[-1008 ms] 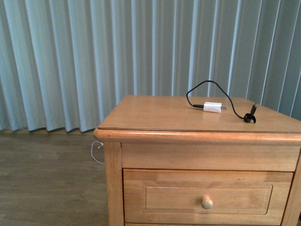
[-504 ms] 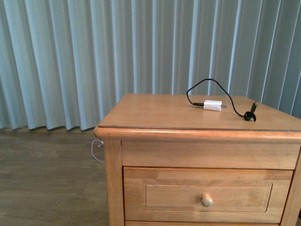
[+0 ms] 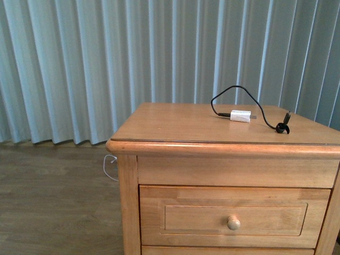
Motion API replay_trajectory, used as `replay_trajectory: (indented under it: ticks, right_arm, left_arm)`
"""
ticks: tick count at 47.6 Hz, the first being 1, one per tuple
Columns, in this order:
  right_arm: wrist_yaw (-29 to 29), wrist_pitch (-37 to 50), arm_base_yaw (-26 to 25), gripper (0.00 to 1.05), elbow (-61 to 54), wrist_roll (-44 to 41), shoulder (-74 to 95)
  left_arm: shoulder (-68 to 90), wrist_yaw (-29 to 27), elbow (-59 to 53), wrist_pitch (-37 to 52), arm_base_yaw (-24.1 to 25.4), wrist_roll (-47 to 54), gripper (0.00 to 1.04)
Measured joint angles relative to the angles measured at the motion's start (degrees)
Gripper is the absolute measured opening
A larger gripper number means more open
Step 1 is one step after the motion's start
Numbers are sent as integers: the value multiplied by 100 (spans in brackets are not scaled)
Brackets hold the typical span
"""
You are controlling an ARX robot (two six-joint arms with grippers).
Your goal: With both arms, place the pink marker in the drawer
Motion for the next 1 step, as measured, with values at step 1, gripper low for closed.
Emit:
replay_trajectory:
  ticks: [1]
  right_arm:
    - [0, 0, 0, 82, 0, 0, 0]
  left_arm:
    - [0, 0, 0, 0, 0, 0, 99]
